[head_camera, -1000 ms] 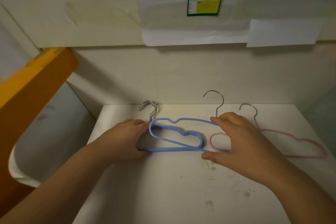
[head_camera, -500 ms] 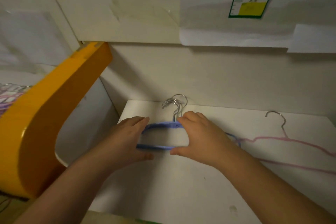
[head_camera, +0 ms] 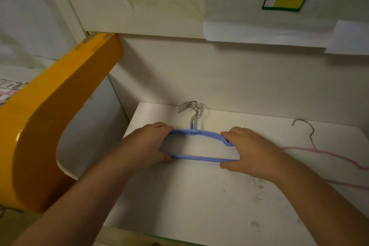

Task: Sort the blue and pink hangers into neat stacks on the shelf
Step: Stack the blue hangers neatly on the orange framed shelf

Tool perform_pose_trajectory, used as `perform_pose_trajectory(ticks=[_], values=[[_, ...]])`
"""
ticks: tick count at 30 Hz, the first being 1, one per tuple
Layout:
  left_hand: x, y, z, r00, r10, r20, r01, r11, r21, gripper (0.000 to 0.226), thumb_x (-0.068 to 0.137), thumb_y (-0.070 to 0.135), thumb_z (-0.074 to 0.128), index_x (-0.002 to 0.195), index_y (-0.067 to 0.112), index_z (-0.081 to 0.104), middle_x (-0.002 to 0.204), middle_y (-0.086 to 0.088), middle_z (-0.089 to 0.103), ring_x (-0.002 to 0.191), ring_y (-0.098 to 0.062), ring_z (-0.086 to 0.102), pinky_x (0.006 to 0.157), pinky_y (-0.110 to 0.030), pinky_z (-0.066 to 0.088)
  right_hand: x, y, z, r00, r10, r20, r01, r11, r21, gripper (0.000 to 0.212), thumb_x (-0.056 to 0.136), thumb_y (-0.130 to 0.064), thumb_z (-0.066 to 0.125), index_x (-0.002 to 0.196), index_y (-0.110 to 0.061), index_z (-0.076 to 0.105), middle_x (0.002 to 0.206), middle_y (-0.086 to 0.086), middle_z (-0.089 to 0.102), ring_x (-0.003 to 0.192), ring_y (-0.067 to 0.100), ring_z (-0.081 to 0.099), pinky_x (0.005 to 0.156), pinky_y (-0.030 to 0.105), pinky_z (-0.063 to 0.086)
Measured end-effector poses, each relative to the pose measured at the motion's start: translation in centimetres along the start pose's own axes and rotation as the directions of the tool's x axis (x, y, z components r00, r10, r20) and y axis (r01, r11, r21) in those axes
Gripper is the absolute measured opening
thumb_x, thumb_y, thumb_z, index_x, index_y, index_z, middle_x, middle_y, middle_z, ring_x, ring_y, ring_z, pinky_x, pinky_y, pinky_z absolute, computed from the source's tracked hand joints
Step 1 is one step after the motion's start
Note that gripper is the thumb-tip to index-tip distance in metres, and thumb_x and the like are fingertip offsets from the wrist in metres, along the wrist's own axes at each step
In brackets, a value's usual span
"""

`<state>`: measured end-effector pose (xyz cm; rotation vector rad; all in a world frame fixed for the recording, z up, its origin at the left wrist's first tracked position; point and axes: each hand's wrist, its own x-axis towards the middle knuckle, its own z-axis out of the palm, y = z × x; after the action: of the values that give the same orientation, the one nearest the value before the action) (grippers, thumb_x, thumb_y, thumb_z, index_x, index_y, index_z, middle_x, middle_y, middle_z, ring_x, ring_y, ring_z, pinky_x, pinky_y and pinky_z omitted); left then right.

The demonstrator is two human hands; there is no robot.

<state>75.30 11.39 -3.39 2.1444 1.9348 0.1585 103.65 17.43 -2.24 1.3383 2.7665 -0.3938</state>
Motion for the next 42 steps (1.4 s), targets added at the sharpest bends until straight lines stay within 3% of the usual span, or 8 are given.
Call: perform_pose_trajectory(ticks=[5, 8, 13, 22, 26, 31, 34, 42], values=[[-0.4, -0.2, -0.1, 1.000, 0.003, 0.031, -0.004, 1.000, 0.021, 0.086, 0.069, 0.053, 0.075, 0.142, 0.032, 0.036, 0.137, 0.014, 0.044, 0.122, -0.013, 0.048, 0.096, -0.030, 0.043, 0.2, 0.3, 0.0, 1.000, -0.017, -0.014, 0.018, 0.999, 0.052, 0.060, 0.071, -0.064, 0.068, 0.118, -0.031, 0.050, 0.102, -0.012, 0.047, 0.097, 0.008, 0.045, 0.085, 0.030, 0.044], [-1.2, -1.4, -0.4, 0.993, -0.102, 0.062, 0.097, 0.993, 0.073, 0.074, 0.065, 0.054, 0.076, 0.127, 0.030, 0.043, 0.121, 0.009, 0.050, 0.111, -0.020, 0.051, 0.088, -0.034, 0.046, -0.4, 0.7, -0.1, 1.000, 0.025, 0.017, -0.026, 0.998, 0.051, 0.064, 0.068, -0.065, 0.070, 0.118, -0.033, 0.047, 0.108, -0.013, 0.044, 0.103, 0.008, 0.042, 0.086, 0.027, 0.043], [-1.8, -2.3, -0.9, 0.981, -0.172, 0.093, 0.155, 0.975, 0.161, 0.054, 0.072, 0.044, 0.074, 0.118, 0.026, 0.053, 0.113, 0.004, 0.051, 0.104, -0.020, 0.052, 0.087, -0.038, 0.047, -0.5, 1.2, -0.6, 0.999, 0.031, 0.031, -0.031, 1.000, 0.004, 0.042, 0.072, -0.061, 0.068, 0.098, -0.031, 0.055, 0.093, -0.011, 0.044, 0.089, 0.008, 0.045, 0.075, 0.027, 0.042], [-1.5, -2.7, -1.5, 0.964, -0.194, 0.182, 0.178, 0.979, 0.099, 0.059, 0.063, 0.056, 0.070, 0.113, 0.030, 0.055, 0.106, 0.007, 0.052, 0.098, -0.017, 0.054, 0.084, -0.036, 0.048, -0.4, 1.3, -1.3, 0.995, 0.042, 0.090, -0.045, 0.999, 0.029, 0.048, 0.070, -0.064, 0.070, 0.095, -0.026, 0.056, 0.091, -0.010, 0.045, 0.084, 0.008, 0.048, 0.075, 0.030, 0.045], [-1.3, -2.3, -2.1, 0.913, -0.347, 0.212, 0.354, 0.935, 0.009, 0.042, 0.080, 0.053, 0.055, 0.110, 0.023, 0.054, 0.112, 0.002, 0.053, 0.096, -0.018, 0.052, 0.086, -0.035, 0.047, -0.5, 1.2, -1.8, 0.991, 0.097, 0.087, -0.110, 0.981, 0.162, 0.046, 0.088, -0.063, 0.048, 0.076, -0.018, 0.051, 0.085, -0.006, 0.047, 0.072, 0.011, 0.050, 0.072, 0.034, 0.046], [-0.2, -2.6, -1.5, 0.829, -0.552, 0.088, 0.522, 0.821, 0.230, 0.021, 0.083, 0.035, 0.059, 0.091, 0.016, 0.060, 0.085, -0.003, 0.056, 0.074, -0.021, 0.057, 0.061, -0.030, 0.044, 1.0, 1.1, -1.6, 0.983, 0.168, 0.073, -0.159, 0.981, -0.116, 0.021, 0.089, -0.031, 0.052, 0.072, -0.020, 0.057, 0.068, -0.004, 0.046, 0.058, 0.014, 0.047, 0.054, 0.027, 0.036], [0.7, -3.1, -0.9, 0.789, -0.608, 0.083, 0.556, 0.766, 0.323, 0.017, 0.085, 0.020, 0.061, 0.099, 0.012, 0.065, 0.082, -0.003, 0.057, 0.074, -0.022, 0.057, 0.066, -0.029, 0.046, 2.3, 1.0, -1.3, 0.950, 0.260, 0.171, -0.216, 0.947, -0.240, 0.018, 0.092, -0.029, 0.054, 0.083, -0.018, 0.066, 0.064, -0.001, 0.048, 0.057, 0.017, 0.047, 0.047, 0.024, 0.031], [1.8, -3.6, -1.3, 0.726, -0.667, 0.165, 0.584, 0.726, 0.364, 0.033, 0.085, 0.027, 0.066, 0.114, 0.014, 0.066, 0.095, -0.004, 0.061, 0.086, -0.024, 0.060, 0.083, -0.032, 0.051, 2.7, 1.3, -0.9, 0.949, 0.267, 0.166, -0.225, 0.946, -0.232, 0.015, 0.091, -0.024, 0.056, 0.081, -0.017, 0.064, 0.064, 0.000, 0.051, 0.059, 0.018, 0.051, 0.049, 0.024, 0.034]])
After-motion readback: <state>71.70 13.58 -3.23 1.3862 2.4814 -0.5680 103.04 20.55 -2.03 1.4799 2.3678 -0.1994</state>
